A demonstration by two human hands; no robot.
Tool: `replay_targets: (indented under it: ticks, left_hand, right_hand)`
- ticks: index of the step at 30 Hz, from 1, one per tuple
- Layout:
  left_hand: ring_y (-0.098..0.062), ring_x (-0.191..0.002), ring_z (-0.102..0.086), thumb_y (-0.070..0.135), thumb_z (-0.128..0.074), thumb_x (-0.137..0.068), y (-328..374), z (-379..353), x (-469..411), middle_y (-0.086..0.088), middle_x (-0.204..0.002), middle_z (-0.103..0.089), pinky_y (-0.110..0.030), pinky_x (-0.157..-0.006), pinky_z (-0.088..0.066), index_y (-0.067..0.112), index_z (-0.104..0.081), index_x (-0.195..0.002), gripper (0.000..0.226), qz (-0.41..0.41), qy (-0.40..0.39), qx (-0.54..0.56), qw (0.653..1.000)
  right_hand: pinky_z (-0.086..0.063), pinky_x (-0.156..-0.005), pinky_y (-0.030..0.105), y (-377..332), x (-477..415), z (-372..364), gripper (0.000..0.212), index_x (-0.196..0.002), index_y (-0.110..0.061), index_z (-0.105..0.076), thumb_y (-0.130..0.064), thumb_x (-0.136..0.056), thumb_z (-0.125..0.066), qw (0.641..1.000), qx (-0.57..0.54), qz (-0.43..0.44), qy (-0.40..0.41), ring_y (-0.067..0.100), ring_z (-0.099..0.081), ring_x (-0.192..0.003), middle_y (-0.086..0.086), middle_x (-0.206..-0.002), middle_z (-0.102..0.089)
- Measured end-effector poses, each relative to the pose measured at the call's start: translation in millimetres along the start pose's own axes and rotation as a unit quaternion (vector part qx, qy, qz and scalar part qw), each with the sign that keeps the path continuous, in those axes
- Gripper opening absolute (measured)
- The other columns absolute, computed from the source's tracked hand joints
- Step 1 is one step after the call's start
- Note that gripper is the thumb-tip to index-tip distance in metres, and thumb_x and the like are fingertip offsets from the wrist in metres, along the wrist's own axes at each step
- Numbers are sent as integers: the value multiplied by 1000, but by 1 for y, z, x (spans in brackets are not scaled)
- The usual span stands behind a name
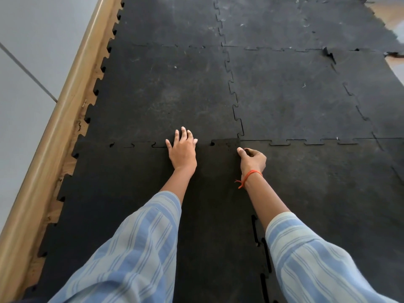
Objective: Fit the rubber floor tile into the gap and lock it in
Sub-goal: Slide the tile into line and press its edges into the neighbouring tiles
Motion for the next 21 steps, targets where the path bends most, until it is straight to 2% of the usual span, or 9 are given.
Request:
replay_targets:
  ticks: [1,2,4,6,8,12,15,17,21]
  left_hand:
    - [-20,-147,-12,35,-26,-104,-1,-2,3,-2,-159,-18,-50,-117,-12,15,-25,-149,49,-9,3,-1,1000]
    - [-19,-147,-8,38,-20,-104,-2,-2,7,-2,-160,-13,-47,-118,-9,15,-19,-151,53,-19,11,-1,1000]
    - [-16,-147,1,43,-14,-103,-4,-5,15,-2,-161,2,-43,-118,-1,14,-5,-152,58,-38,12,3,999]
    - [-14,-147,8,44,-12,-101,-3,-13,28,-1,-160,12,-43,-118,4,14,5,-151,61,-65,2,-5,998]
    - [-13,-146,10,43,-13,-101,0,-19,42,0,-159,13,-43,-119,4,16,8,-151,60,-86,0,-19,996]
    - [-14,-147,8,42,-16,-101,1,-21,47,3,-160,11,-44,-117,5,25,6,-151,56,-109,-6,-14,994]
    - [-14,-147,8,42,-18,-101,18,-22,46,8,-159,11,-50,-116,6,34,3,-150,53,-172,-22,-20,985]
    - [-11,-147,7,41,-19,-102,31,-24,47,11,-159,8,-53,-115,7,34,0,-150,53,-198,-28,-18,980]
    - [-7,-146,3,38,-21,-102,36,-24,47,14,-159,-1,-58,-114,4,30,-6,-152,52,-187,-14,-15,982]
  right_hand:
    - [-43,-100,36,-6,3,4,34,-118,-9,-63,-24,-88,-65,994,93,47,21,27,-49,-117,12,-119,-59]
    - [-38,-103,37,-17,9,3,36,-123,-9,-60,-25,-90,-60,972,199,116,43,29,-43,-121,14,-125,-54]
    - [-27,-112,37,-32,30,-16,44,-137,-8,-45,-23,-96,-49,894,354,272,42,31,-34,-131,18,-140,-43]
    - [-5,-119,38,-21,52,-48,53,-149,-8,-20,-29,-101,-33,819,441,366,-30,29,-12,-146,16,-157,-17]
    - [7,-117,38,-4,62,-65,56,-151,-11,-3,-33,-102,-20,780,482,394,-71,23,6,-148,10,-160,2]
    - [7,-118,36,2,52,-67,57,-150,-13,1,-36,-102,-16,771,505,376,-93,20,8,-148,6,-161,6]
    - [7,-118,35,5,46,-70,57,-151,-14,2,-38,-102,-15,768,514,361,-122,19,9,-148,6,-161,7]
    - [8,-118,34,4,46,-69,57,-150,-15,3,-38,-102,-15,769,514,358,-127,18,10,-147,6,-160,8]
    - [11,-116,34,2,49,-66,56,-150,-15,4,-37,-102,-14,774,506,366,-107,17,11,-147,4,-160,9]
Point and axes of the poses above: each hand's wrist, its own x-axis away from the middle knuckle, its own z-axis out of the back of the hand, y = z × x, the point moved 9 cm from there along -x, towards the middle knuckle
